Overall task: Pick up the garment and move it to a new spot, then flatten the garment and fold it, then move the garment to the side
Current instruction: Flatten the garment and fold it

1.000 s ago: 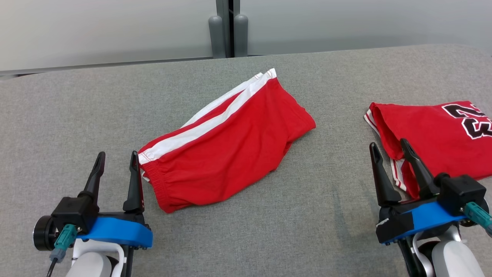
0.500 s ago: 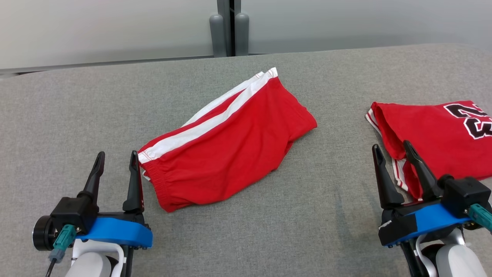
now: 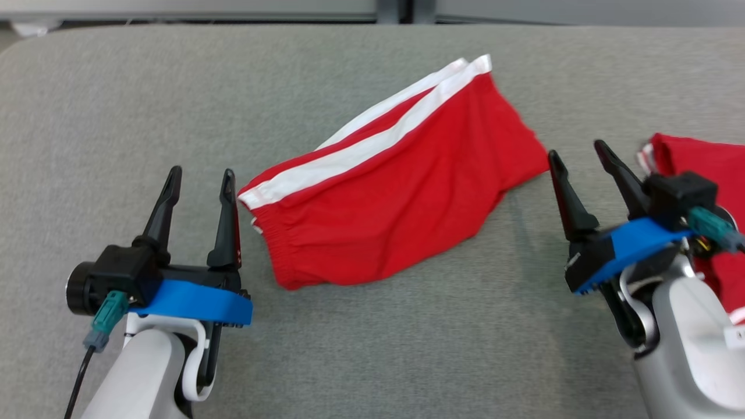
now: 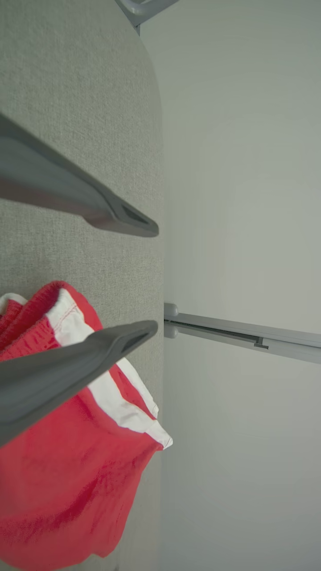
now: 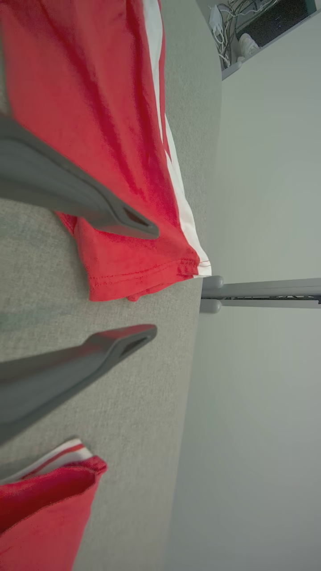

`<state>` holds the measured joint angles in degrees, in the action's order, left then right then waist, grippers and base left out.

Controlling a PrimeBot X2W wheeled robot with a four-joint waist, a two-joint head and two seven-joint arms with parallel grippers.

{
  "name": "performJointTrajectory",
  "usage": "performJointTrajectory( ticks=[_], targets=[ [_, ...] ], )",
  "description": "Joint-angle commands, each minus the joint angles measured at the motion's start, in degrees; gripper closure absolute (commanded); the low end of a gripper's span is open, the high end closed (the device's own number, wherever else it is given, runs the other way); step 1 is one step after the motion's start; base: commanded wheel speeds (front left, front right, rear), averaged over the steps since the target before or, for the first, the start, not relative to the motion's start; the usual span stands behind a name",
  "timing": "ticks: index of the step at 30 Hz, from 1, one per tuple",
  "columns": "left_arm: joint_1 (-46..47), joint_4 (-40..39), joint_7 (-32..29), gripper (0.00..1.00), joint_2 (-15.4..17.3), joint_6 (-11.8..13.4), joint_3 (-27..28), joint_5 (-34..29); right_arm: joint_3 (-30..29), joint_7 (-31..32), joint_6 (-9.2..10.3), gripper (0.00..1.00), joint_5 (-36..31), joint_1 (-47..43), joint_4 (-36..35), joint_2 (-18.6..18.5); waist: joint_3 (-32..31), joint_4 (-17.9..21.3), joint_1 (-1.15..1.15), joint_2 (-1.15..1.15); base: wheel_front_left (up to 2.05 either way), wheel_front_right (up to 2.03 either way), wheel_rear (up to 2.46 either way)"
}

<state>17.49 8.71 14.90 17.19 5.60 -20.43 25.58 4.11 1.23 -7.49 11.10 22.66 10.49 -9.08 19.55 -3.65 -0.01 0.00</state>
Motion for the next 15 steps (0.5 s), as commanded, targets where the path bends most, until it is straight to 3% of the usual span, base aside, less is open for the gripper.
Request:
performJointTrajectory(
  ticks=[1,7,15],
  targets=[
    [1.3,0.3,0.2,0.00,-0.3,-0.3,0.0,-0.5,0.7,0.2,-0.01,0.00,0.3,1.9,1.5,-0.5,3.0,-3.0,0.01,0.00,0.00,0.00,0.00],
    [3.3,1.4,0.3,0.00,-2.4,-1.6,0.3,-1.5,2.1,2.1,-0.01,0.00,-0.4,10.5,14.2,-2.1,4.7,-5.3,0.01,0.00,0.00,0.00,0.00],
    [2.7,2.6,0.3,0.00,-4.3,-3.2,1.9,-3.2,0.9,6.7,0.00,0.00,-1.0,17.1,28.6,-0.6,4.1,-5.9,0.01,0.00,0.00,0.00,0.00]
  ],
)
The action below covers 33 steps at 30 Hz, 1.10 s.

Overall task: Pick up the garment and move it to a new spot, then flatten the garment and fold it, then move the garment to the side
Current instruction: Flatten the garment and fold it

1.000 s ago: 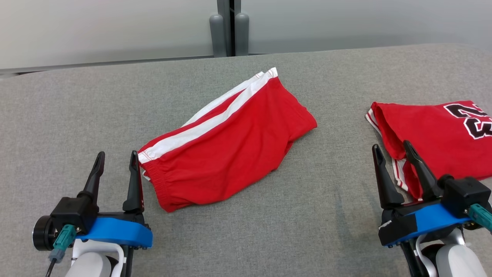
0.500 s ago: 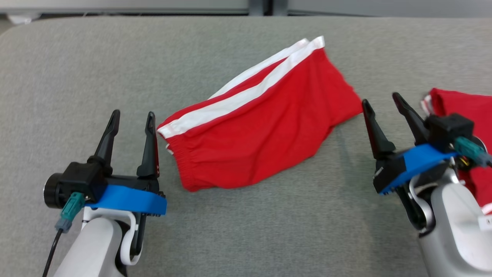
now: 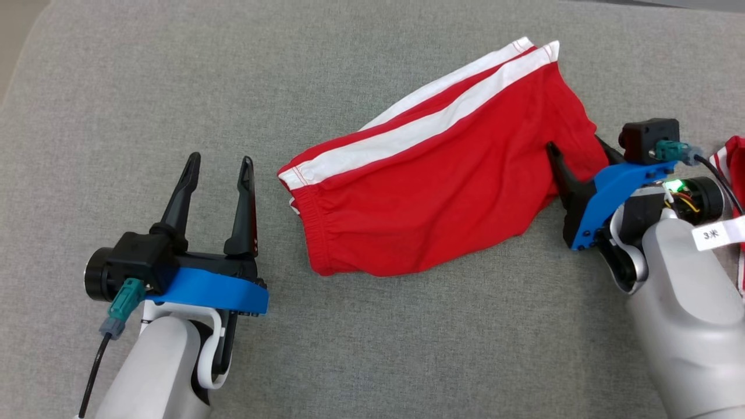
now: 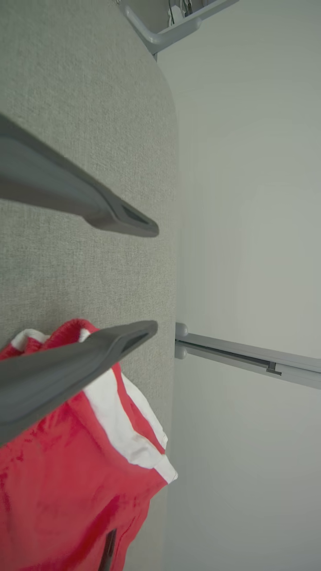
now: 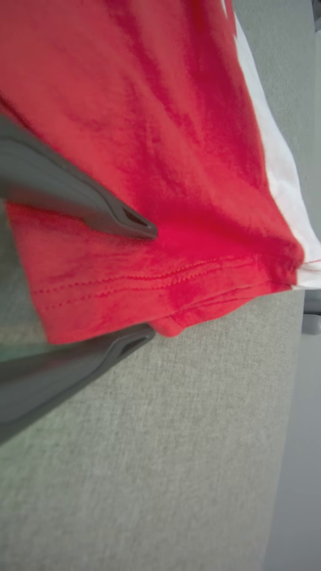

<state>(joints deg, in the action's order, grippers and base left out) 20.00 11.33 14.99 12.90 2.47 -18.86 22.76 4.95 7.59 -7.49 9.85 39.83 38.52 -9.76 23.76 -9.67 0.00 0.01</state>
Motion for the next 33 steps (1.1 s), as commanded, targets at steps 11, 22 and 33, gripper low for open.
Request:
performJointTrajectory(
  ticks=[11,22,33],
  targets=[
    [-2.7,1.0,0.2,0.00,-0.6,-1.3,2.2,-2.2,2.6,-6.5,-0.01,1.00,3.2,-3.0,2.1,2.5,-3.7,2.9,0.00,-0.01,0.00,0.00,0.00],
    [-6.0,1.6,-0.5,0.00,0.2,-0.9,1.6,-2.0,-2.9,-12.2,-0.01,1.00,7.5,-21.5,-8.7,5.0,-8.1,6.0,0.00,-0.01,0.00,0.00,0.00],
    [-6.4,1.0,-1.2,0.00,0.4,-0.5,0.9,-1.5,-7.5,-7.9,-0.01,1.00,5.8,-30.2,-19.7,6.7,-9.2,5.9,0.00,-0.01,0.00,0.00,0.00]
  ],
)
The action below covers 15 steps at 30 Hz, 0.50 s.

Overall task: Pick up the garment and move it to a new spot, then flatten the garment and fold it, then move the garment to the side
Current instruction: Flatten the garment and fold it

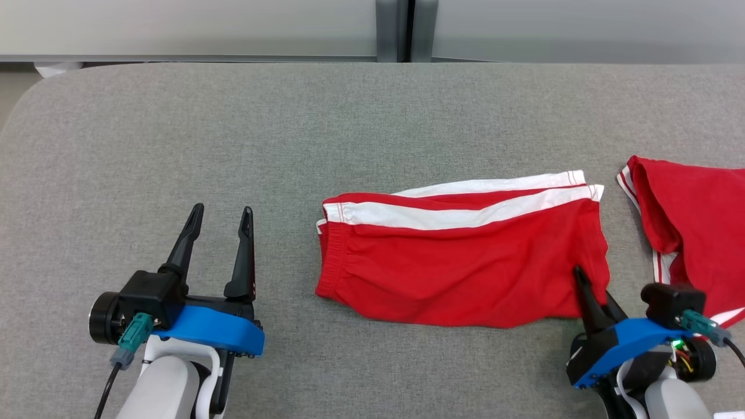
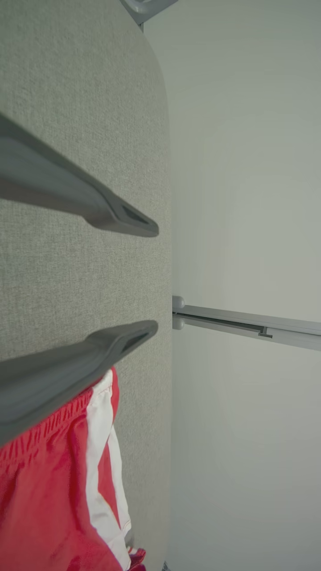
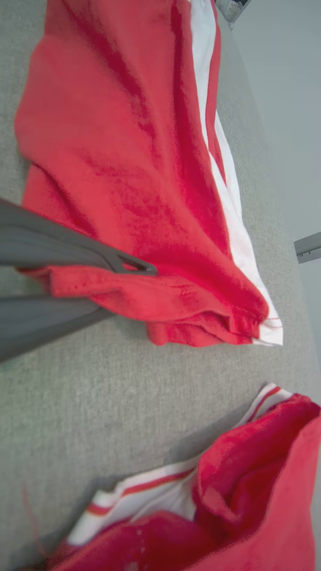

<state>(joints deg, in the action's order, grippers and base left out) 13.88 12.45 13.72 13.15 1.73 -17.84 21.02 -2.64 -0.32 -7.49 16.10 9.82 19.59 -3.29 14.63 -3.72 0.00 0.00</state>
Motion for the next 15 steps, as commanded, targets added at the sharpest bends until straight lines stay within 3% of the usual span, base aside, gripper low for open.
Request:
performJointTrajectory(
  ticks=[1,4,9,12,14,15],
  targets=[
    [-0.3,-0.1,0.1,0.00,0.1,0.3,-0.2,0.3,0.6,0.3,-0.01,1.00,-1.4,0.2,-1.7,0.2,-0.2,-0.2,0.00,0.00,0.00,0.00,0.00],
    [-0.4,0.0,0.2,0.00,-0.1,0.3,-0.3,0.3,3.9,2.0,-0.01,1.00,-3.7,2.0,-6.1,0.3,-0.7,-0.5,0.00,0.00,0.00,0.00,0.00],
    [-0.2,0.4,0.2,0.00,-0.1,0.8,-0.7,0.1,14.4,6.3,-0.01,1.00,-5.6,5.5,-12.7,0.3,-1.4,-1.2,0.00,0.00,0.00,0.00,0.00],
    [0.1,0.4,0.2,0.00,-0.3,0.8,-0.8,0.1,19.2,7.6,-0.01,1.00,-4.6,7.1,-13.3,0.3,-1.6,-1.7,0.00,0.00,0.00,0.00,0.00],
    [0.7,0.3,0.4,0.00,-0.6,0.7,-1.0,0.2,26.2,8.4,-0.01,1.00,-1.7,9.1,-12.0,0.3,-1.6,-2.7,0.00,0.00,0.00,0.00,0.00],
    [0.7,0.3,0.4,0.00,-0.6,0.7,-1.0,0.2,26.2,8.4,-0.01,1.00,-1.7,9.1,-12.0,0.3,-1.6,-2.7,0.00,0.00,0.00,0.00,0.00]
  ],
)
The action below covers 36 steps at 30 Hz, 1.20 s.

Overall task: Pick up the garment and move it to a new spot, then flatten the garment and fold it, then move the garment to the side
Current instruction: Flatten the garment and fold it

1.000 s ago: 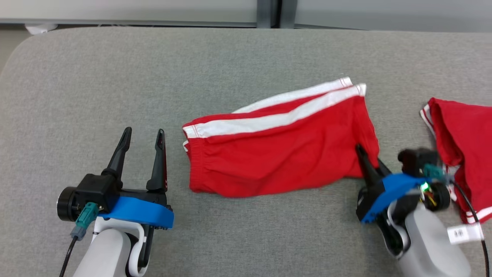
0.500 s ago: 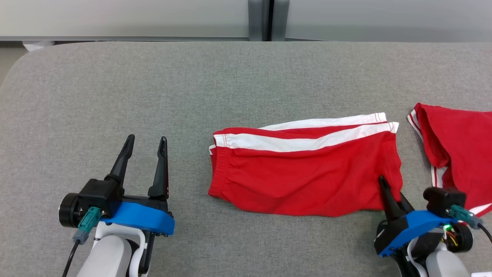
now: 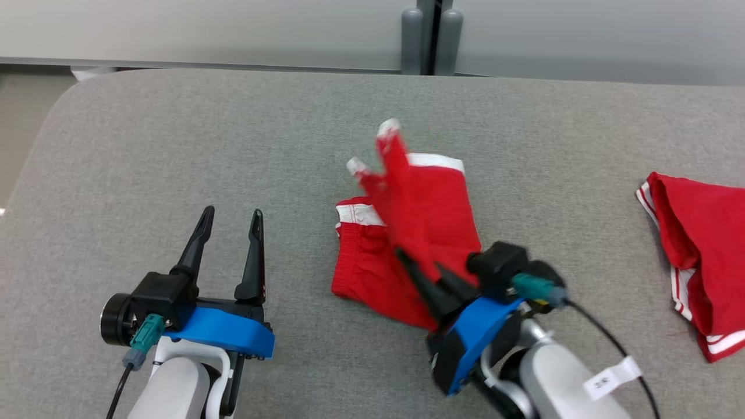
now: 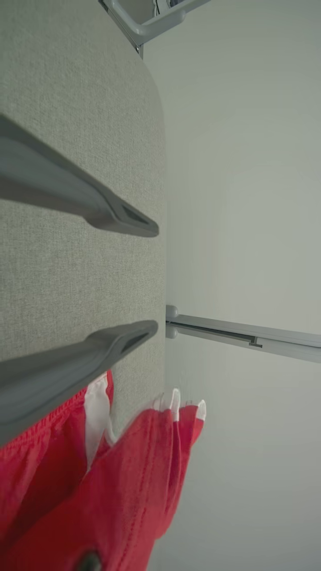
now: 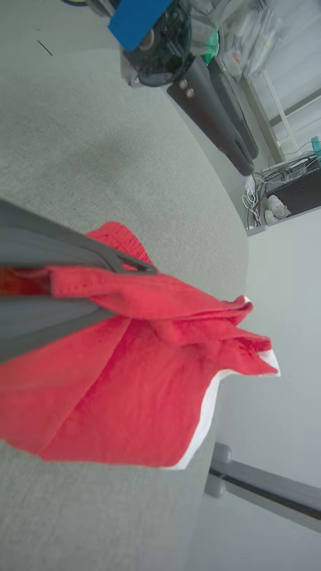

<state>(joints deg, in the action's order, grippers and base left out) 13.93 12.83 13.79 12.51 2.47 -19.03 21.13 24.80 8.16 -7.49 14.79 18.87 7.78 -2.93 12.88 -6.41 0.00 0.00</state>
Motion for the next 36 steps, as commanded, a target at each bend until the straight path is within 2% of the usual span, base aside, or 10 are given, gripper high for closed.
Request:
performJointTrajectory(
  ticks=[1,7,8,9,10,15,19,23,30,36],
  targets=[
    [1.0,-0.1,0.4,0.00,-0.1,-0.3,-0.2,0.2,2.7,-0.2,-0.01,1.00,1.8,0.8,1.3,0.0,0.3,-0.8,0.00,0.00,0.00,0.00,0.00],
    [0.8,0.1,0.6,0.00,-0.5,0.0,-0.3,0.5,10.1,-0.3,-0.01,0.99,6.3,1.2,6.9,0.0,0.7,-1.9,0.00,0.00,0.00,0.00,0.00],
    [0.6,0.2,0.6,0.00,-0.5,0.0,-0.2,0.5,10.6,-0.8,-0.01,0.58,6.6,1.3,7.4,0.0,0.7,-1.9,0.00,0.00,0.00,0.00,0.00],
    [0.5,0.2,0.7,0.00,-0.5,0.0,-0.2,0.5,11.1,-1.5,-0.01,0.58,6.9,1.6,7.4,0.0,0.7,-1.8,0.00,0.00,0.00,0.00,0.00],
    [0.4,0.3,0.8,0.00,-0.4,0.0,-0.1,0.6,11.3,-2.8,-0.01,0.00,6.9,1.9,7.3,0.0,0.8,-1.7,0.00,0.00,0.00,0.00,0.00],
    [0.2,0.7,1.0,0.00,-0.2,0.0,0.0,0.6,10.6,-8.2,-0.01,0.00,5.6,2.5,5.9,0.0,0.5,-1.2,0.00,0.00,0.00,0.00,0.00],
    [-0.3,0.8,1.0,0.00,0.2,0.5,0.0,0.0,6.8,-12.1,-0.01,0.00,3.4,1.8,3.7,0.0,-0.3,-0.4,0.00,0.00,0.00,0.00,0.00],
    [-1.1,0.5,1.0,0.00,0.9,1.1,0.2,-0.2,-1.4,-13.9,-0.01,0.00,0.3,-0.9,0.8,-0.8,-1.3,0.7,0.00,0.00,0.00,0.00,0.00],
    [-2.7,-0.7,0.5,0.00,2.3,2.0,0.4,-0.5,-17.8,-12.6,-0.01,0.00,-3.9,-9.1,-5.1,-2.2,-2.5,2.7,0.00,0.00,0.00,0.00,0.00],
    [-3.8,-2.3,-0.5,0.00,3.6,2.4,0.2,-0.8,-26.9,-10.3,-0.01,0.00,-5.8,-16.2,-10.3,-1.2,-2.8,3.5,0.00,0.00,0.00,0.00,0.00]
  ],
)
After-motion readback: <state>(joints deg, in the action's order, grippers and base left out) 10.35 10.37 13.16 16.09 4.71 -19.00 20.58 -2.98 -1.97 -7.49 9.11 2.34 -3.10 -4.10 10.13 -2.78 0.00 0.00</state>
